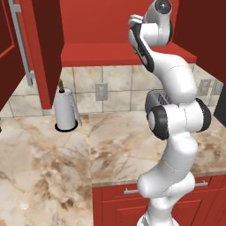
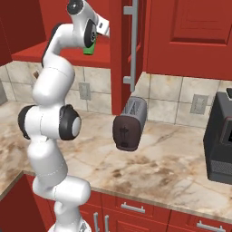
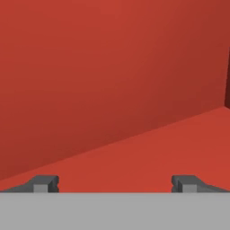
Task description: Open the cabinet directly in front. Then move the liquor and the cup to the dining counter with the candle on it.
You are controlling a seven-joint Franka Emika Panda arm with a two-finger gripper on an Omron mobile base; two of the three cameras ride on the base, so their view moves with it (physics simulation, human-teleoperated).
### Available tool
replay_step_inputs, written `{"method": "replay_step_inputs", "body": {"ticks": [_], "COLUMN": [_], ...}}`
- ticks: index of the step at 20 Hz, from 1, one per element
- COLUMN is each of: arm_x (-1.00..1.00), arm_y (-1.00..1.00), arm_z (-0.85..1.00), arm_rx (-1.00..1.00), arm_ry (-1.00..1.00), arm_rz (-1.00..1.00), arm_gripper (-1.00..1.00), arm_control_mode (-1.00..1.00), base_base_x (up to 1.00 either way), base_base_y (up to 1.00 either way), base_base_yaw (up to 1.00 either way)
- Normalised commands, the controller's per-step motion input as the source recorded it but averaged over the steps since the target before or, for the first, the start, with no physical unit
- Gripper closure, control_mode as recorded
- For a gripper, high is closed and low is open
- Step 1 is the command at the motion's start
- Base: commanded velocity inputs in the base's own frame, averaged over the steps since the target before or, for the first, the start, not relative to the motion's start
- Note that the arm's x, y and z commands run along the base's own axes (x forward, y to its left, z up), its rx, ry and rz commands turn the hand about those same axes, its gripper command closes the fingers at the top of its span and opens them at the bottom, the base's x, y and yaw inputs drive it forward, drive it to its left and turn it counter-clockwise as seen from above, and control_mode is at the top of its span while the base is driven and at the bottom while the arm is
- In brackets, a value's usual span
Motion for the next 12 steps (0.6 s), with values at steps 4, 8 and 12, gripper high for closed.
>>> {"method": "replay_step_inputs", "body": {"ticks": [4, 8, 12], "arm_x": [-0.62, -0.28, -0.11], "arm_y": [0.02, 0.01, 0.0], "arm_z": [-0.24, -0.03, 0.0], "arm_rx": [-0.01, 0.0, 0.0], "arm_ry": [0.04, -0.01, 0.0], "arm_rz": [0.02, 0.01, 0.0], "arm_gripper": [-1.0, -1.0, -1.0], "arm_control_mode": [-1.0, -1.0, -1.0], "base_base_x": [0.0, 0.0, 0.0], "base_base_y": [0.0, 0.0, 0.0], "base_base_yaw": [0.0, 0.0, 0.0]}}
